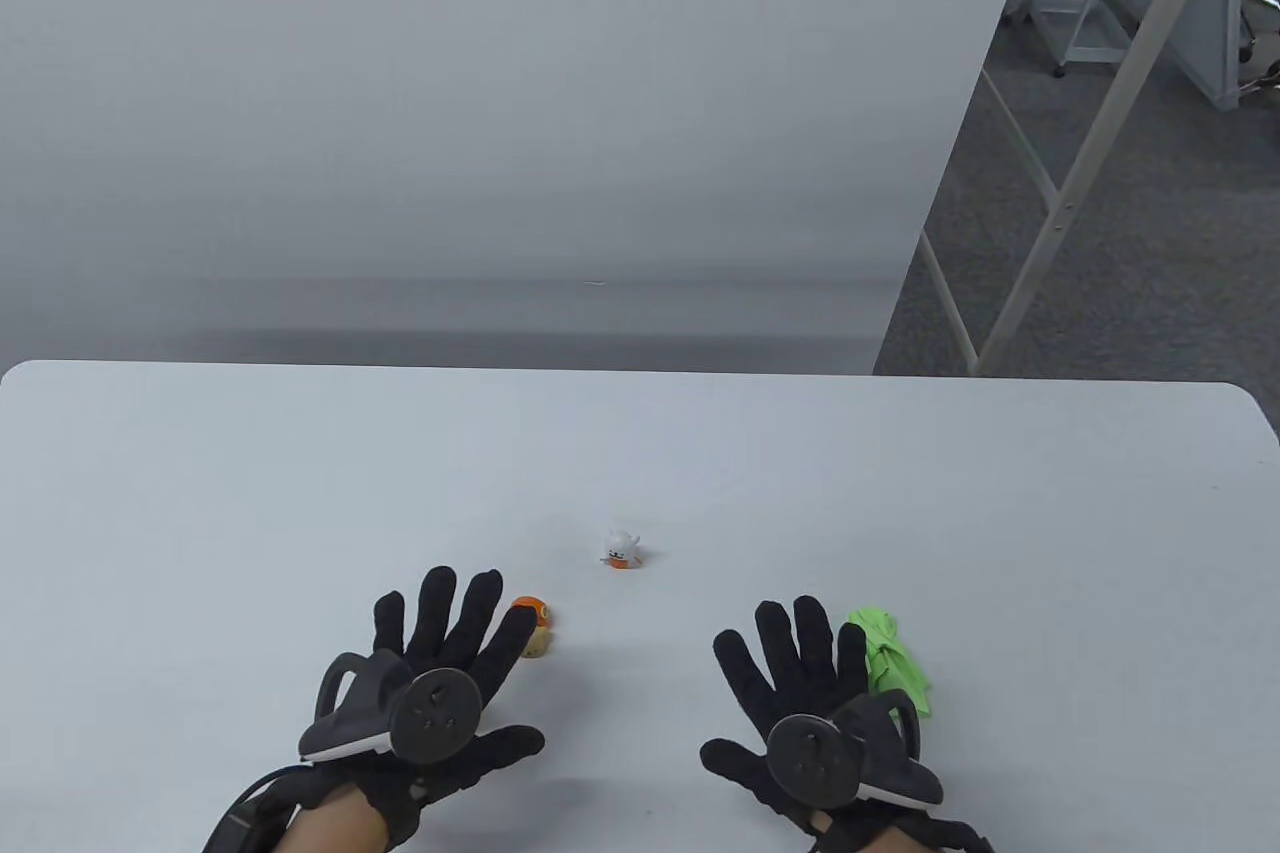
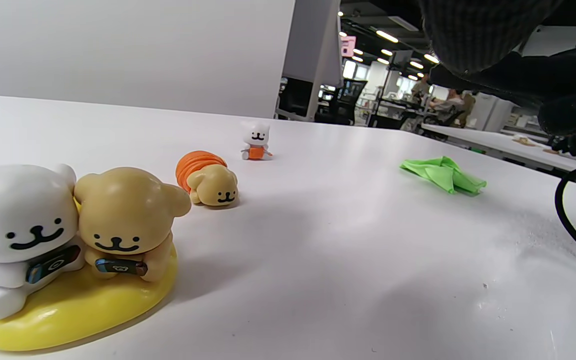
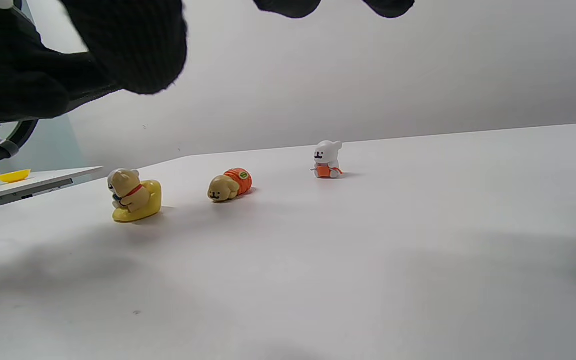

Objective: Dust the small ornaments

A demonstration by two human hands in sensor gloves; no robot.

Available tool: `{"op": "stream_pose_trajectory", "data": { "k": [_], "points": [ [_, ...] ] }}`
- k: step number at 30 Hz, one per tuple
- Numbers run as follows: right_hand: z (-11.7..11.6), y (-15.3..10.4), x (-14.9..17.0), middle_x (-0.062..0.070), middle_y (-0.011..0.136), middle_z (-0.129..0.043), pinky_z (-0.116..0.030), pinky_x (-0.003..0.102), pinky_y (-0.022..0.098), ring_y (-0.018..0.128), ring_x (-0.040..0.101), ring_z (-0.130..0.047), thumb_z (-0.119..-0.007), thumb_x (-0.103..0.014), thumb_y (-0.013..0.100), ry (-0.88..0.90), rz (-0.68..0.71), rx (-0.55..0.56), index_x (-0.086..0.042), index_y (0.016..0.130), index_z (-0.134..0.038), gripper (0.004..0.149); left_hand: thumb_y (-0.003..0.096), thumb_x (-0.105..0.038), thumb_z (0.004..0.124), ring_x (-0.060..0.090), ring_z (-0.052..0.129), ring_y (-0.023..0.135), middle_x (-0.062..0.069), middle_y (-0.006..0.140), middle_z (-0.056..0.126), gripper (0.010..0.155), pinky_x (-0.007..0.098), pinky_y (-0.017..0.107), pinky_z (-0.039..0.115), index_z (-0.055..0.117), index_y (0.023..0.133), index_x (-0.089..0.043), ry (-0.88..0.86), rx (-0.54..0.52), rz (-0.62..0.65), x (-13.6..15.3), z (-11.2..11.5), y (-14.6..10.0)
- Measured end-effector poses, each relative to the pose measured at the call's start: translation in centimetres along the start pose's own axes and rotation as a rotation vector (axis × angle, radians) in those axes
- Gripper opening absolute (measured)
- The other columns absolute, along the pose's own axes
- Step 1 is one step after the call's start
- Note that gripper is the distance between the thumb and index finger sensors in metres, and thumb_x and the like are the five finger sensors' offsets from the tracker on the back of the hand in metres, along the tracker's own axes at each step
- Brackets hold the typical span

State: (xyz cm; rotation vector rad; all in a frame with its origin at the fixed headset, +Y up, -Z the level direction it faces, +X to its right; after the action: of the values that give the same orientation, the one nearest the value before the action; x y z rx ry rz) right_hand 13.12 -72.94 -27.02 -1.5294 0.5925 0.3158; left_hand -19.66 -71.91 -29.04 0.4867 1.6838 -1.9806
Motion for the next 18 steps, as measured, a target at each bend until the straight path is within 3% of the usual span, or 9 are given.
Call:
{"op": "stream_pose_trajectory", "data": {
  "k": [18],
  "points": [
    [-0.51, 0.2, 0.0, 0.051, 0.115, -0.022, -0.018, 0.088, 0.057, 0.097, 0.077, -0.014, -0.07, -0.063, 0.058, 0.003, -0.003, -0.012, -0.008, 0.116, -0.028, 0.09, 0.0548, -0.073, 0.062, 0.063, -0.01, 0.096, 0.025, 0.113, -0.007, 0.099, 0.083, 0.051, 0.001, 0.008, 0.116, -0.017, -0.028, 0.016, -0.007, 0.26, 0.18, 0.01]
  ]
}}
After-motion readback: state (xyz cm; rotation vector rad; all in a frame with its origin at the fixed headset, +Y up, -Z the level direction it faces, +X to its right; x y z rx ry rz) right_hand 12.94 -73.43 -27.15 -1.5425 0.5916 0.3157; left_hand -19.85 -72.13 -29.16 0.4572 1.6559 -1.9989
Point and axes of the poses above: the tracker on the back of each hand, its own x axis roughly to the little-finger side, its own y axis roughly from the wrist to the fingertips, z = x × y, the point moved 1 cm from there along y, roughly from the wrist to the fingertips
